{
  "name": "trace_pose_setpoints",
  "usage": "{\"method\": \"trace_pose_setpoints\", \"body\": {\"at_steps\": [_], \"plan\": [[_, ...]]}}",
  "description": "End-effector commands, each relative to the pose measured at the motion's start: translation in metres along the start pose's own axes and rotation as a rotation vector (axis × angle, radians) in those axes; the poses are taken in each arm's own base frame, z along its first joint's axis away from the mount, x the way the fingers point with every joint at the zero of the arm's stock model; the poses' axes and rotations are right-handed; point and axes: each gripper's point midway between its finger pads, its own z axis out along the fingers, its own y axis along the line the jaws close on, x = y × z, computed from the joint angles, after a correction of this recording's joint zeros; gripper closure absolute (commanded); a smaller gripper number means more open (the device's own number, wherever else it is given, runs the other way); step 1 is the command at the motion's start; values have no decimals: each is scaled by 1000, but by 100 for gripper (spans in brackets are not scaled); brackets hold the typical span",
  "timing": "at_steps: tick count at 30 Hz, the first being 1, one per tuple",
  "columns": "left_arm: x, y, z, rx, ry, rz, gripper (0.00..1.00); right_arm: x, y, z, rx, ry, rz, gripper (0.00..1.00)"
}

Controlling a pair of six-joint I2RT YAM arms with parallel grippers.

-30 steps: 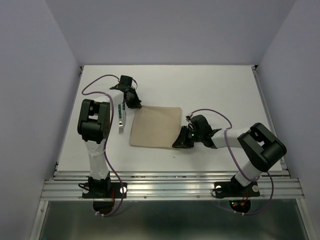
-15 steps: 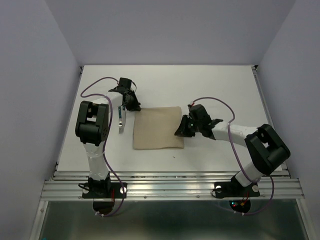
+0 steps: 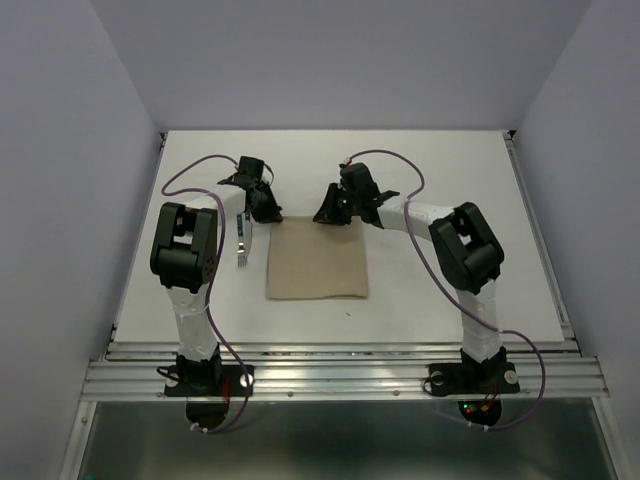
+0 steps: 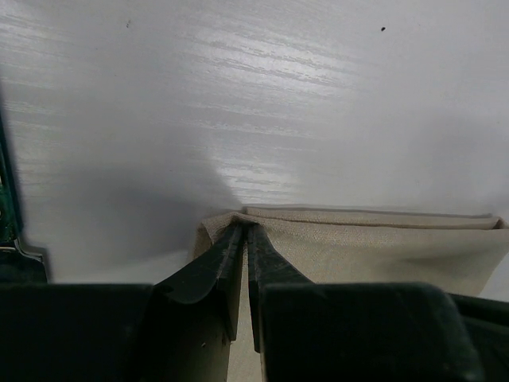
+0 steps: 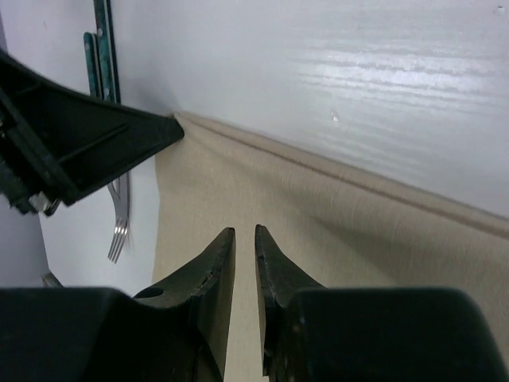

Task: Fold the napkin into a case and place the utensils inside
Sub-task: Smooth out the square-folded napkin at the center of the board.

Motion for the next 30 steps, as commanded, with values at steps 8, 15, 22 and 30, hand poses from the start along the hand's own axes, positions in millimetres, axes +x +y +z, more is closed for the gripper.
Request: {"method": "trace_pose_setpoints", "body": {"at_steps": [8,15,22,30], "plan": [[30,15,-5,-52,79,8,82,-12,-10,45,45,-16,39,79],[30,21,-8,-81,67,9,82,-20,-44,20,126,-50,44,79],[33,21,-9,-76,70,7,81,-19,-65,-19,188,-81,10,78],[37,22,-8,-69,78,3,81,-29,-110,-53,262,-117,63,78]]}}
